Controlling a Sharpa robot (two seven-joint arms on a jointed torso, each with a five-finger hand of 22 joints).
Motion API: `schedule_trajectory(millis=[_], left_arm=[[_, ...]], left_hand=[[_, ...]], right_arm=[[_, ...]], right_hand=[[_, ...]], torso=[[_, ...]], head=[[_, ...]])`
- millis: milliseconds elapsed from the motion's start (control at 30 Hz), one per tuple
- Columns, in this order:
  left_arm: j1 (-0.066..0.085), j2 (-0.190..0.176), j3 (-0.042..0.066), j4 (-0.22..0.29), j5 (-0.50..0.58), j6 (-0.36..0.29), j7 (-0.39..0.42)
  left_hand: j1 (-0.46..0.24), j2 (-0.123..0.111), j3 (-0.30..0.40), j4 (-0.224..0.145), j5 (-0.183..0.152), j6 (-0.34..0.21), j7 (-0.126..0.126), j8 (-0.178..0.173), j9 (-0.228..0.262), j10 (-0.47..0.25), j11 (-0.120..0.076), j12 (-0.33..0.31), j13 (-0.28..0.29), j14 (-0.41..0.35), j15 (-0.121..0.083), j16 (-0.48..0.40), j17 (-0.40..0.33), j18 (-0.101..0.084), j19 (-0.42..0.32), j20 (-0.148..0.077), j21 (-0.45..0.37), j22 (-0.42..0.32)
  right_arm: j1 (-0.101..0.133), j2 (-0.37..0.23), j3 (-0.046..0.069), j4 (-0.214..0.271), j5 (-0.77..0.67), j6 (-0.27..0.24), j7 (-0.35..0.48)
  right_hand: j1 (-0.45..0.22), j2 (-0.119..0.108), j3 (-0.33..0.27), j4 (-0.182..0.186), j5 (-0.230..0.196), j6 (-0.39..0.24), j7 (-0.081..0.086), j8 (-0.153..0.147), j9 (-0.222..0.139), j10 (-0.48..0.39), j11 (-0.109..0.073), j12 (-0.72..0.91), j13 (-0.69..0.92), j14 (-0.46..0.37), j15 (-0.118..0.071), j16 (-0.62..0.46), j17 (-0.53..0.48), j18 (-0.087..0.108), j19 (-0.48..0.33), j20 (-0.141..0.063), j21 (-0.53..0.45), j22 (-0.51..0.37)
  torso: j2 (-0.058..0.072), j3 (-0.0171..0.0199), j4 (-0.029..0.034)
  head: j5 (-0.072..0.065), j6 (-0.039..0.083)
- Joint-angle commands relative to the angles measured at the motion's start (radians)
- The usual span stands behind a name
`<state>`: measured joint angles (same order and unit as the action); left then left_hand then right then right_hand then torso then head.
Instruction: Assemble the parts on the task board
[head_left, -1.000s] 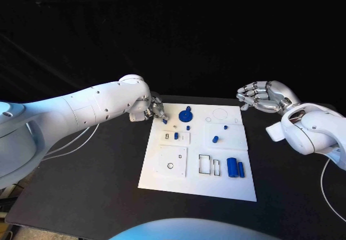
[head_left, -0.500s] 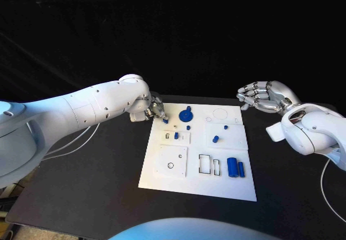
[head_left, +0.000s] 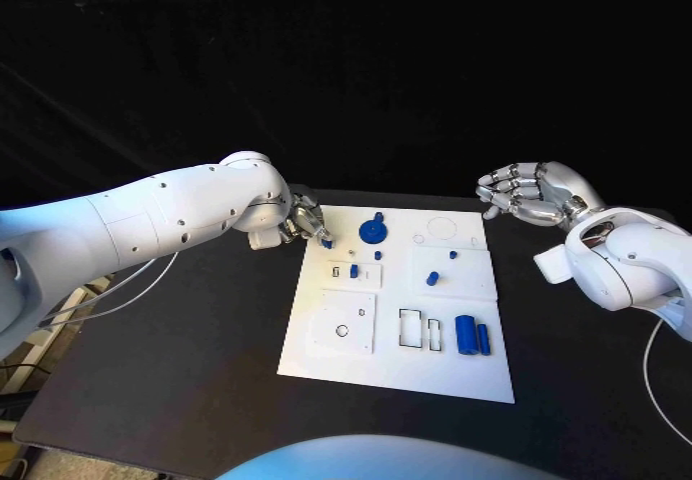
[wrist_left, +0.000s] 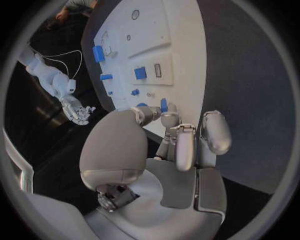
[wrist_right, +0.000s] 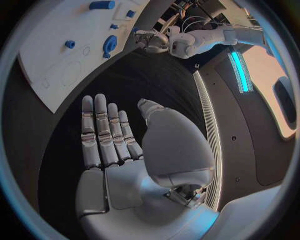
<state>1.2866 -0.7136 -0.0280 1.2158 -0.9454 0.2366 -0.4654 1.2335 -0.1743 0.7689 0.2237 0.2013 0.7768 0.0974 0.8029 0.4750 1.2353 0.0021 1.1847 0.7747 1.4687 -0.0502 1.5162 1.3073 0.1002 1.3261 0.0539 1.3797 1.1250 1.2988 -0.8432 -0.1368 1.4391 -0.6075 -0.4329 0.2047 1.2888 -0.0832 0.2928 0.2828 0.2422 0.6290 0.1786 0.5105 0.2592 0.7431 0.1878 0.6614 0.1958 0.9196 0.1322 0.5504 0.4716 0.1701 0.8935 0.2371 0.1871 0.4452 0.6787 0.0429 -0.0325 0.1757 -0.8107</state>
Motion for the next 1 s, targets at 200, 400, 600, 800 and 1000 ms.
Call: schedule_trajectory(millis=[200, 400, 600, 800, 1000], left_arm=[[-0.004, -0.044, 0.000, 0.106, -0.037, -0.091, 0.034], [-0.020, -0.060, 0.000, 0.160, -0.086, -0.111, 0.030], [-0.035, -0.059, -0.002, 0.178, -0.121, -0.110, 0.015], [-0.055, -0.058, -0.003, 0.187, -0.131, -0.106, 0.000], [-0.068, -0.054, -0.003, 0.189, -0.147, -0.090, -0.004]], left_hand=[[-0.029, -0.033, 0.186, -0.168, 0.073, 0.041, -0.024, 0.020, 0.095, 0.032, -0.008, 0.009, 0.021, 0.071, -0.016, 0.005, 0.152, -0.013, 0.021, -0.009, 0.015, 0.023], [-0.043, -0.044, 0.190, -0.174, 0.119, 0.050, -0.028, 0.023, 0.105, 0.044, -0.013, 0.012, 0.032, 0.073, -0.021, 0.007, 0.156, -0.016, 0.029, -0.013, 0.023, 0.039], [-0.053, -0.053, 0.191, -0.178, 0.158, 0.058, -0.032, 0.026, 0.114, 0.055, -0.017, 0.019, 0.051, 0.074, -0.024, 0.008, 0.160, -0.017, 0.032, -0.017, 0.026, 0.045], [-0.059, -0.059, 0.192, -0.182, 0.182, 0.064, -0.035, 0.029, 0.120, 0.061, -0.019, 0.023, 0.063, 0.075, -0.026, 0.010, 0.163, -0.018, 0.035, -0.019, 0.029, 0.051], [-0.062, -0.062, 0.192, -0.184, 0.196, 0.066, -0.036, 0.029, 0.123, 0.065, -0.021, 0.025, 0.068, 0.076, -0.027, 0.011, 0.166, -0.018, 0.036, -0.020, 0.030, 0.052]], right_arm=[[0.000, 0.000, 0.000, -0.004, 0.015, -0.008, 0.029], [0.000, 0.001, 0.000, -0.006, 0.017, -0.010, 0.033], [-0.001, 0.001, 0.000, -0.005, 0.018, -0.010, 0.033], [-0.001, 0.000, 0.000, -0.005, 0.018, -0.018, 0.028], [-0.001, -0.001, 0.000, -0.004, 0.017, -0.019, 0.027]], right_hand=[[0.023, -0.002, 0.014, -0.003, 0.027, 0.020, 0.079, -0.020, -0.021, 0.018, 0.005, -0.047, -0.083, 0.000, 0.008, -0.112, -0.080, 0.012, -0.002, 0.013, -0.051, -0.060], [0.023, -0.004, 0.016, -0.003, 0.030, 0.026, 0.080, -0.033, -0.029, 0.026, 0.007, -0.063, -0.104, 0.009, 0.010, -0.142, -0.098, 0.012, 0.002, 0.015, -0.062, -0.077], [0.022, -0.005, 0.015, -0.003, 0.031, 0.026, 0.082, -0.038, -0.032, 0.027, 0.009, -0.069, -0.112, 0.012, 0.011, -0.152, -0.103, 0.011, 0.003, 0.016, -0.066, -0.083], [0.021, -0.006, 0.015, -0.003, 0.032, 0.026, 0.084, -0.040, -0.033, 0.027, 0.010, -0.071, -0.114, 0.013, 0.012, -0.156, -0.105, 0.011, 0.003, 0.017, -0.068, -0.085], [0.021, -0.006, 0.014, -0.002, 0.033, 0.027, 0.084, -0.041, -0.034, 0.027, 0.010, -0.072, -0.116, 0.014, 0.012, -0.158, -0.107, 0.011, 0.004, 0.017, -0.068, -0.087]], torso=[[0.001, -0.0017, 0.0002], [0.000, -0.0013, 0.0002], [0.001, 0.0004, -0.0016], [0.002, 0.0002, -0.0016], [0.002, 0.0006, -0.0010]], head=[[0.006, -0.002], [0.008, -0.004], [0.010, -0.006], [0.009, -0.006], [0.008, -0.009]])
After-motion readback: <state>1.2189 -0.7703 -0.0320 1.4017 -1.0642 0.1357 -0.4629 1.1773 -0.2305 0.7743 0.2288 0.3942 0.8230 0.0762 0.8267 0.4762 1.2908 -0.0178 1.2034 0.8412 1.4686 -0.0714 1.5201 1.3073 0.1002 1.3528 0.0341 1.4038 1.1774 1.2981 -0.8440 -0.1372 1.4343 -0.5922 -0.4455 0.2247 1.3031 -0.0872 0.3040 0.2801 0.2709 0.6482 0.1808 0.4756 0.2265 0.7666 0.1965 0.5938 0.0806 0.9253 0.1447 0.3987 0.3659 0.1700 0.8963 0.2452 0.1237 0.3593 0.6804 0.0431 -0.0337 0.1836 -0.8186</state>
